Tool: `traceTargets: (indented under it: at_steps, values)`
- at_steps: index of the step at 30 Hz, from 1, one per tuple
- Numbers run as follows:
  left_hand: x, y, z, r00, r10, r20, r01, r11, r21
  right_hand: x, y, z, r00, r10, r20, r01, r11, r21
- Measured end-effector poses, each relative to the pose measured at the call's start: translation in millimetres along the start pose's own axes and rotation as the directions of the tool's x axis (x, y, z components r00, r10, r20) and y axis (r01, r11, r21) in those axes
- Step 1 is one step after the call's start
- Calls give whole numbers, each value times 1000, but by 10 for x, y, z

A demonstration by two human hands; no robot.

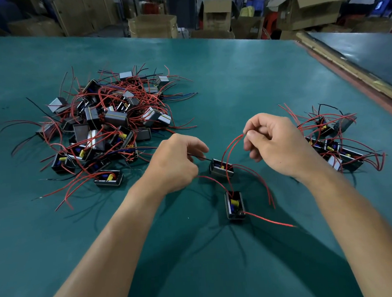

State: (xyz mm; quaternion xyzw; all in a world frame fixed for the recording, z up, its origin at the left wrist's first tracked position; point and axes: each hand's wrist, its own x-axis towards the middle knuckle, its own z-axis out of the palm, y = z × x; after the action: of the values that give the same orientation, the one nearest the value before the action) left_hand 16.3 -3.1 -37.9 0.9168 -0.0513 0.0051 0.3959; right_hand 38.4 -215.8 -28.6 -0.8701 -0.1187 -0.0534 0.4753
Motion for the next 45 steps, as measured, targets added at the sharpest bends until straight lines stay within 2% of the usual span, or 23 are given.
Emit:
traceTargets:
  at_steps: [3, 7, 9, 12, 13, 15, 16, 19, 24, 27, 32, 36, 45]
  values:
    - [33, -69, -8, 998, -39, -58, 41, 998, 38, 37, 52, -37, 995, 38, -87, -40, 999, -29]
    - [84, -70, -6, 988, -153, -31, 148, 980, -132, 52, 73, -74, 981, 25, -192, -42, 995, -86]
    - [89, -72, -7, 980, -197, 16, 196, 963, -186, 21, 10, -59, 956, -93, -279, 73, 994, -81]
    - [73, -93, -8, 974, -218, 60, 223, 969, -109, -72, -176, -14, 896, -274, -350, 297, 955, 12]
    - [68, -91, -6, 974, -216, 69, 221, 972, -80, -107, -230, 12, 910, -285, -301, 329, 939, 105]
    - [58, -58, -8, 973, -199, 116, 210, 974, -84, -187, -299, 99, 962, -257, -94, 273, 924, 268]
    - [45, -29, -14, 972, -178, 156, 196, 974, -114, -215, -307, 148, 969, -244, 20, 231, 937, 262]
    - [3, 54, -44, 956, -99, 276, 164, 961, -224, -242, -240, 240, 945, -234, 227, 244, 970, -17]
    - [-9, 89, -84, 938, -80, 336, 203, 916, -347, -203, -143, 238, 954, -204, 219, 244, 954, -174]
    - [-4, 100, -85, 949, -70, 307, 202, 884, -422, -194, -145, 239, 952, -179, 248, 222, 963, -155]
    - [27, 83, -95, 985, -84, 151, 152, 835, -529, -180, -168, 183, 927, -113, 358, 154, 984, -88]
    - [46, 56, -130, 980, -110, 163, 191, 737, -648, -162, -163, 97, 904, 2, 428, 41, 995, -91]
    - [7, 65, -66, 993, 43, 112, 36, 783, -621, -144, -183, 98, 933, -37, 359, 46, 999, -16]
